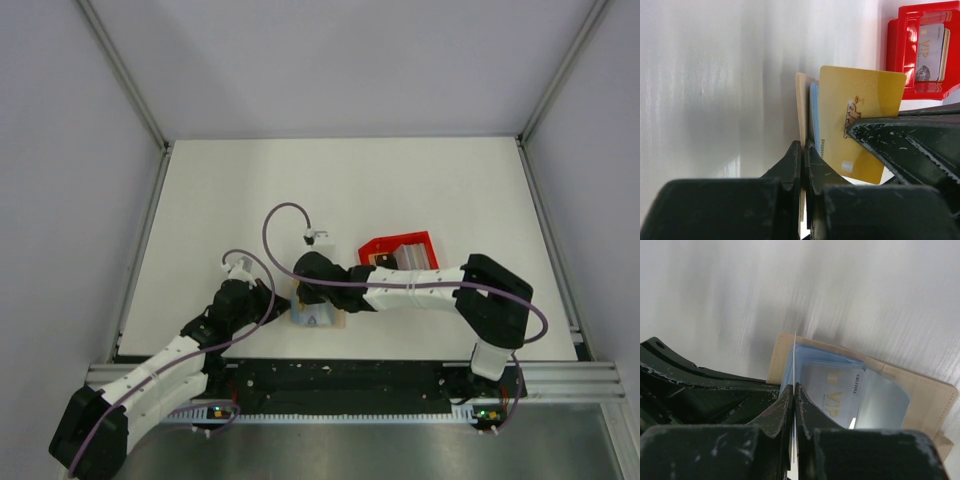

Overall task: Put the credit cards into the card holder
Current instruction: Turn over the card slot in the card holder.

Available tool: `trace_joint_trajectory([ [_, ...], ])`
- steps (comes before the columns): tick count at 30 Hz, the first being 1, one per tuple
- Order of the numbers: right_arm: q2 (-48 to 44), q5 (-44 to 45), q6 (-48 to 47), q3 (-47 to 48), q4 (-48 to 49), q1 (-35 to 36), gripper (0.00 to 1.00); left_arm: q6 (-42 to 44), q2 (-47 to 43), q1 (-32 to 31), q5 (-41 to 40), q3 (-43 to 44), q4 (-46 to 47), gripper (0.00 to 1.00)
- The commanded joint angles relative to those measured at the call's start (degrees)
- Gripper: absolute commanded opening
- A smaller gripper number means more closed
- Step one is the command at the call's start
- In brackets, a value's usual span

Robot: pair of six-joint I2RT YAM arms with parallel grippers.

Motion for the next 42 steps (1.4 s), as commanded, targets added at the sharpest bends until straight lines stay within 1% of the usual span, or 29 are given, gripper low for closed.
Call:
trace_joint_trajectory([
  [1,2.73,4.42,0.57,6.37,-7.80,3.17,0.00,0.40,-0.87,-0.26,0.53,0.81,3.14,0.00],
  [8,5.20,12.85,-0.75,13.67,-17.30,7.48,0.00,-0.74,-1.31,-0.26,1.41,0.99,3.67,0.00],
  [13,3.79,10.58,1.18,14.47,-17.14,7.66,0.00,-0.92,-2.28,-0.18,0.79,1.08,2.97,0.00],
  [21,5.29,8.65,1.72,14.64,-16.17,7.83,0.00,-1.45,-2.80,-0.26,0.97,0.64,2.97,0.00],
  [28,9.59,13.65,0.48,21.06,-24.51,9.68,0.00,-1.89,-4.12,-0.35,1.49,0.99,2.97,0.00],
  [37,7.93,20.51,0.13,20.71,-28.64,9.86,0.00,-1.27,-5.53,-0.44,1.41,1.60,1.39,0.00],
  [42,7.57,21.65,-0.40,20.54,-30.67,9.86,0.00,-0.66,-5.53,-0.44,1.32,1.52,1.21,0.00],
])
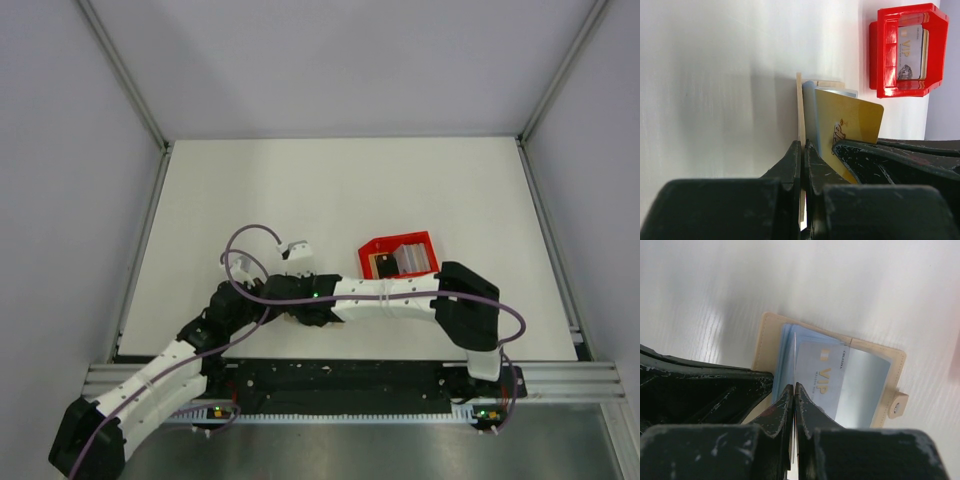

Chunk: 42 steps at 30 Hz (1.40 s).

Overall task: Put the credit cards into the card holder
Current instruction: Turn over the card slot in the card holder.

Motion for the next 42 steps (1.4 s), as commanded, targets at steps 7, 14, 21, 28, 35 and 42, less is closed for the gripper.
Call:
trace_joint_trajectory([
  [7,-4.22,4.83,-0.68,1.06,-5.39,0.65,0.00,0.77,-0.70,-0.20,0.40,1.32,2.56,0.00],
  [14,-6.50,5.71,0.98,-0.44,-6.45,0.57,0.00,1.21,-0.52,-0.20,0.14,0.70,2.83,0.00],
  [21,-7.30,1.24,1.87,-1.66,2.67,-0.13,0.00,0.95,-0.52,-0.20,0.31,0.44,3.27,0.00],
  [28,-5.98,-1.49,3.54,-2.72,6.03,-1.63,0.00,0.68,-0.61,-0.20,0.57,0.18,3.18,0.00],
  [35,-5.54,-4.83,4.77,-5.01,10.43,-2.33,0.00,0.33,-0.70,-0.20,0.84,0.09,3.62,0.00],
  [42,-7.47,-6.50,5.30,-8.26,16.05,-2.33,0.00,-0.90,-1.05,-0.20,3.56,0.18,6.17,0.00],
])
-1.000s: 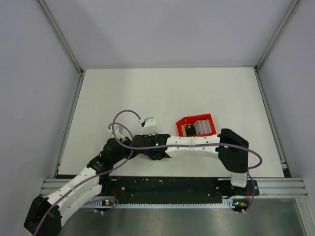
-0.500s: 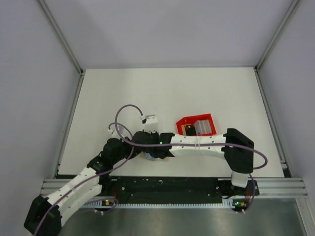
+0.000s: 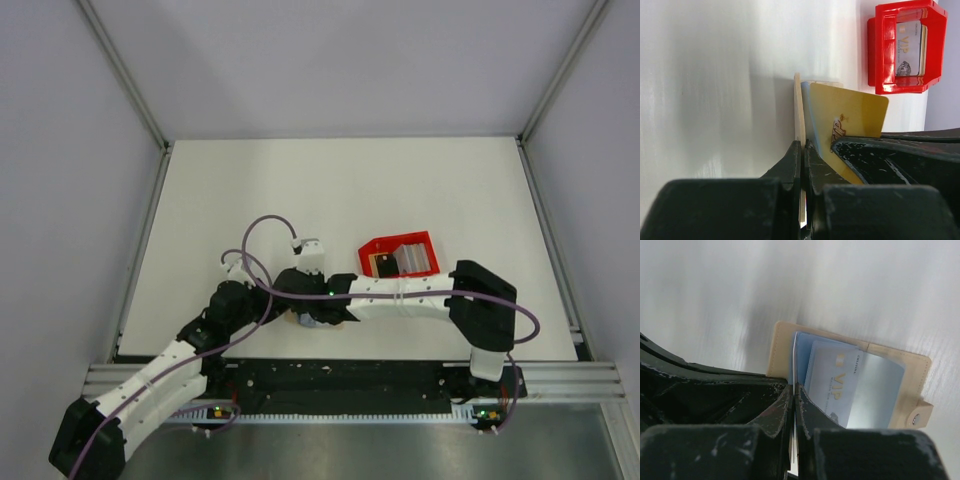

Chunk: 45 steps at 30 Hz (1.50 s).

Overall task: Put the credit cards into the card holder
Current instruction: Turn over the card slot in the card holder.

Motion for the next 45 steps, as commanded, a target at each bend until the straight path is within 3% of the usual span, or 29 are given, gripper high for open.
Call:
trace_joint_trajectory([
  [1,-2.53,-2.20,1.54,-1.27,6.11,-0.28,0.00,-1.25,-0.92,-0.09,2.63,0.29,5.78,0.00],
  [14,-3.76,4.13,-1.71,0.23,-2.15,0.42,0.00,0.42,-1.10,-0.18,0.26,1.08,2.79,0.00],
  [27,-11.23,3.87,-0.49,-10.83,-3.21,-1.86,0.00,1.39,0.66,-0.18,-3.44,-1.12,2.52,0.00],
  [35,-17.12,-7.46,-2.50,-21.82,12.86,-7.22,0.00,1.74,5.31,-0.18,-4.58,-2.44,5.50,0.00],
  [45,-18.27,-22.93,-2.95,-28.33,30.18,-12.67,0.00,2.09,10.94,-0.18,-5.99,-3.49,9.20,0.00],
])
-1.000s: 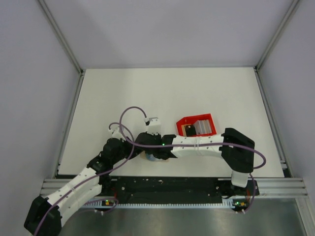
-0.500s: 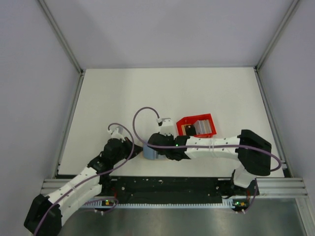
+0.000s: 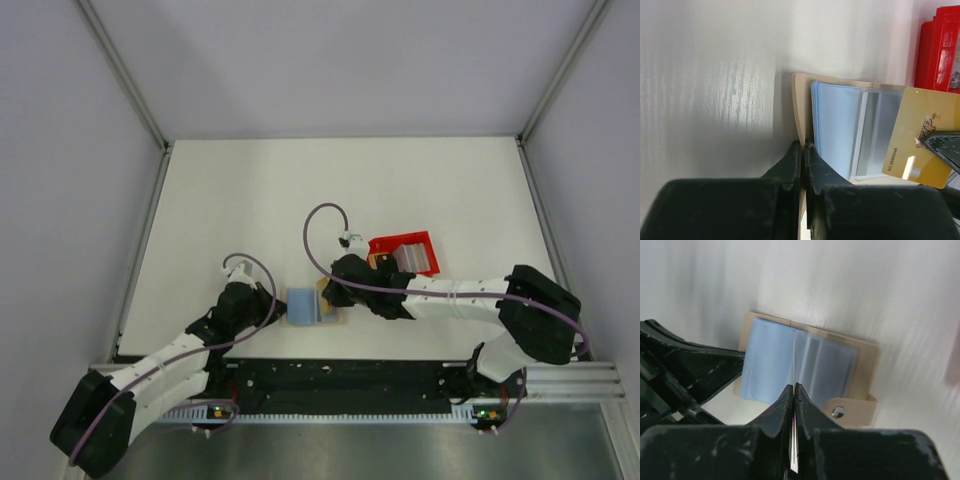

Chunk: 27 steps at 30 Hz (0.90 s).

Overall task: Put the credit cards into the card holder
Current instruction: Turn over the card slot in the card holder, then insert the credit card into the card holder.

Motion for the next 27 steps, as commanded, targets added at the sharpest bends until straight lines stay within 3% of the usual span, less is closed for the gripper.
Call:
trace_joint_trajectory([
  [1,-0.41,-8.97,0.16,-1.36,11.65,-2.20,0.00,1.22,1.61,-0.18,-1.75,-1.22,3.98,0.00],
  [6,3.01,-12.23,1.83,-2.59,16.14,-3.08,0.00,1.13,1.70,-0.09,-1.75,-1.22,4.15,0.00],
  [27,5.30,-11.62,7.28,-11.65,27.22,-3.96,0.00,0.34,0.30,-0.09,-1.14,-1.13,3.36,0.00],
])
